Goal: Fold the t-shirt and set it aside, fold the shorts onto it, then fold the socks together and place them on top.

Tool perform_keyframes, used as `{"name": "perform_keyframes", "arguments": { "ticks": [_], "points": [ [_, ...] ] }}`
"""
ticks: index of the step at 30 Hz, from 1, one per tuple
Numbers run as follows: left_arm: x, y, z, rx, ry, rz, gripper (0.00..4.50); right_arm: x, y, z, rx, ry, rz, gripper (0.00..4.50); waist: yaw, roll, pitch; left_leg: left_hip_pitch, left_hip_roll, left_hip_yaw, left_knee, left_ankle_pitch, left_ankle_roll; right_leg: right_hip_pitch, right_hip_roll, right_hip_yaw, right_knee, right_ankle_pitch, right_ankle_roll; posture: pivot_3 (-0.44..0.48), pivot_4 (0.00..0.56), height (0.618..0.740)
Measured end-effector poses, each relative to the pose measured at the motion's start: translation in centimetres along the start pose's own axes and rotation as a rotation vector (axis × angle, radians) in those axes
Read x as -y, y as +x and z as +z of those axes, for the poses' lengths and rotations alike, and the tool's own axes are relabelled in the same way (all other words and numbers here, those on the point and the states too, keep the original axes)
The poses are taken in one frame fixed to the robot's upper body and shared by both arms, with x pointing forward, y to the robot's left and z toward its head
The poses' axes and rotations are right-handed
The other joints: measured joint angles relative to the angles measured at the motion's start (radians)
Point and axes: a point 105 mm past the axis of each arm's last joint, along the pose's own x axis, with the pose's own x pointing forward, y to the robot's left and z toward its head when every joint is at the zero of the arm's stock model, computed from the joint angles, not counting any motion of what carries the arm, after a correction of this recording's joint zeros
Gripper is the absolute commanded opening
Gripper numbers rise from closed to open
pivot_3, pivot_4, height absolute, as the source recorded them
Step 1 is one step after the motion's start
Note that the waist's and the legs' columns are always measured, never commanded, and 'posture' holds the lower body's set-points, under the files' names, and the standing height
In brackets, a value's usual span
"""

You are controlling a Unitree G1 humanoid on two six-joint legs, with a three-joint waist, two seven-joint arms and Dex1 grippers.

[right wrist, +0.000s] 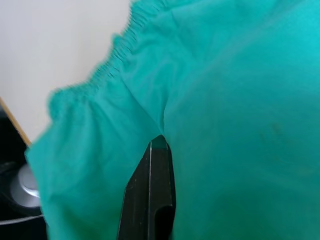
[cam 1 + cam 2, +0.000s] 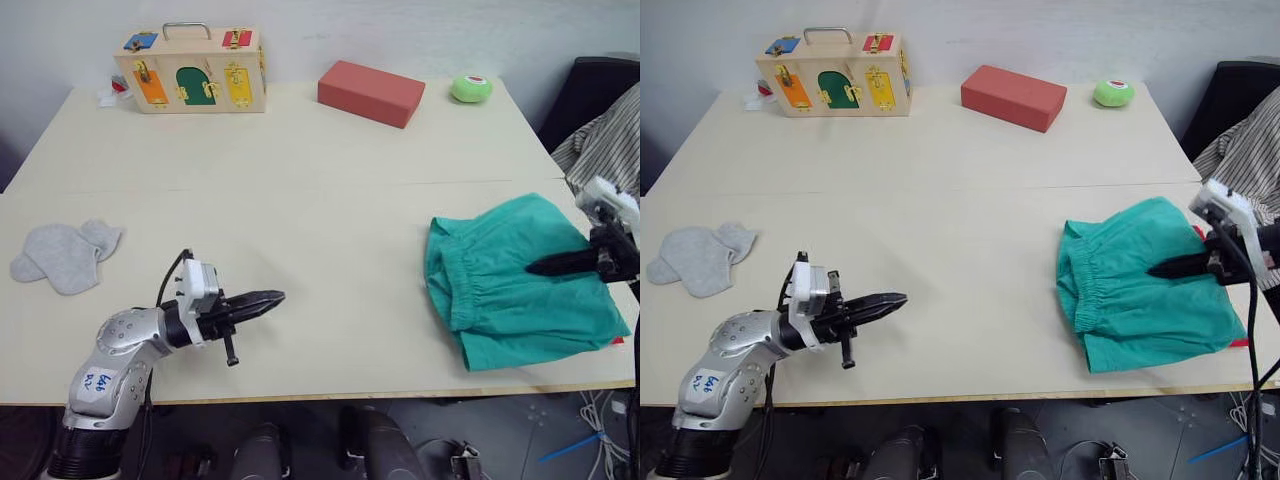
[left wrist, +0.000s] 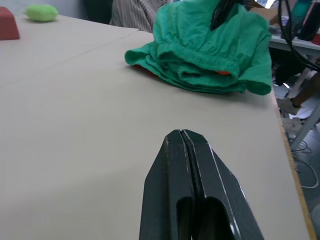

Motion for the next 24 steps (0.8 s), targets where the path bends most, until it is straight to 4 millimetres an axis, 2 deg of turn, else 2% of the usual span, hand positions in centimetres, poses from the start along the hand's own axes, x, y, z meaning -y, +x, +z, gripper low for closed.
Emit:
{"name": "perform_keyframes", "arguments": {
  "ticks": [5,10,13,18,21,24],
  "points": [
    [0.0,-0.1,0.1,-0.010,-0.009,-0.005,0.00,2.6,1.5,-2.5,-0.031,-0.041,-0.088,0.02,0.000,0.000,0.000,0.001,0.000,0.000,0.003,0.001,-0.001,0.001,0.000,0.001,0.003,0.000,0.000,0.000,0.150,0.740],
    [-0.1,-0.3,0.2,-0.028,-0.007,-0.015,0.00,4.1,2.6,-2.9,-0.021,-0.120,-0.161,0.02,-0.001,0.000,0.000,0.001,0.000,0.001,0.005,0.001,-0.001,0.001,0.000,0.002,0.005,0.000,0.000,0.000,0.150,0.740],
    [-0.2,-0.4,0.3,-0.035,-0.002,-0.015,0.00,4.5,2.0,-2.8,-0.015,-0.124,-0.182,0.77,-0.001,0.001,0.000,0.001,0.001,0.001,0.007,0.001,-0.001,0.001,0.000,0.002,0.007,0.000,0.000,0.000,0.150,0.740],
    [-0.3,-1.4,0.2,-0.051,-0.008,0.013,0.00,4.2,0.9,-2.3,0.015,-0.162,-0.179,2.44,-0.001,0.001,0.001,0.001,0.001,0.001,0.007,0.001,-0.001,0.001,0.000,0.003,0.007,0.000,0.000,0.000,0.150,0.740],
    [-0.5,-2.8,-0.1,-0.070,-0.016,0.067,0.00,3.7,-1.4,-2.2,0.005,-0.227,-0.195,3.52,0.000,0.003,0.002,0.001,0.001,0.000,0.007,0.001,-0.001,0.000,0.000,0.002,0.007,0.000,0.000,0.000,0.150,0.740],
    [-1.2,-5.3,-0.4,-0.092,0.000,0.169,0.00,2.8,-3.6,-1.2,0.040,-0.336,-0.225,4.47,-0.002,0.003,0.002,0.002,0.001,0.000,0.007,0.000,-0.001,0.000,0.000,0.002,0.007,0.000,-0.001,0.000,0.150,0.740]
  ]
}}
